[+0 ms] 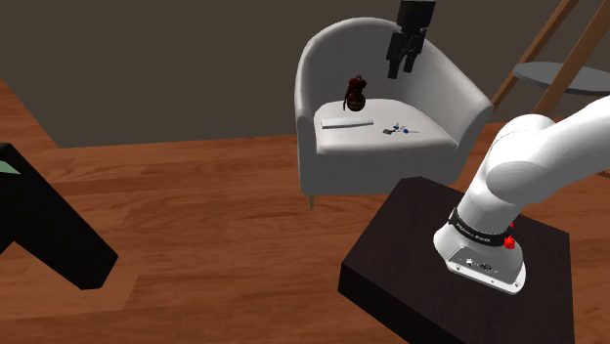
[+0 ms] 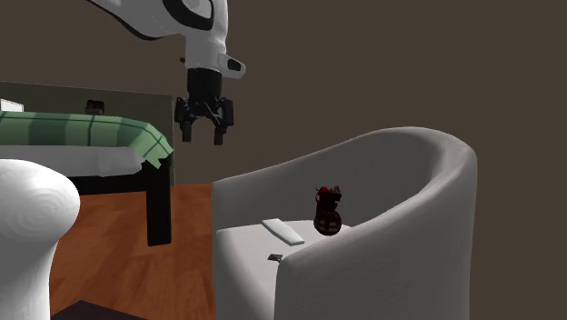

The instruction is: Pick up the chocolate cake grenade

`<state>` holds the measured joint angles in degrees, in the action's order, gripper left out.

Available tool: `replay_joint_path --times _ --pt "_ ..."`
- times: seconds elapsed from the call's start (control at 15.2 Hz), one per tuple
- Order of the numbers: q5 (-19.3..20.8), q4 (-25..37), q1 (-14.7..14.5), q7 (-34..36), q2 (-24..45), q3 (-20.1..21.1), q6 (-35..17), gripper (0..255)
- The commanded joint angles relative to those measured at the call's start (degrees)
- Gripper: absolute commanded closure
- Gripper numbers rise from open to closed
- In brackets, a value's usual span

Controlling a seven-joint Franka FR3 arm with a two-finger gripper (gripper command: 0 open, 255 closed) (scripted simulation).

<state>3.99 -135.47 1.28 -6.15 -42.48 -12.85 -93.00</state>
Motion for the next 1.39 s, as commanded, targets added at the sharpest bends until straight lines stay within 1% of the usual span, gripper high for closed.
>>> replay_joint_path --times 0.0,0.2,0.4,0.59,0.73,0.92,1.12,1.25,1.32 --pt "0.9 -0.11 -0.1 -4.11 2.31 -3.18 -3.42 0" --pt "1.36 1.12 -0.66 -10.06 6.32 -7.82 -7.51 0" --pt "0.8 3.22 -1.71 -16.28 11.13 -12.55 -11.33 0" --pt "-1.08 6.18 -3.26 -22.94 16.73 -17.39 -14.7 0" --pt "-3.22 8.65 -4.53 -27.74 20.94 -20.68 -16.57 0" --pt "-8.08 13.1 -6.48 -35.67 28.11 -25.58 -18.57 0" --pt "-15.2 18.58 -7.79 -44.57 36.58 -30.01 -19.14 0" --pt "-21.06 22.88 -7.52 -50.8 42.97 -32.07 -18.45 0" --pt "-24.13 25.23 -6.87 -53.83 46.3 -32.64 -17.76 0"
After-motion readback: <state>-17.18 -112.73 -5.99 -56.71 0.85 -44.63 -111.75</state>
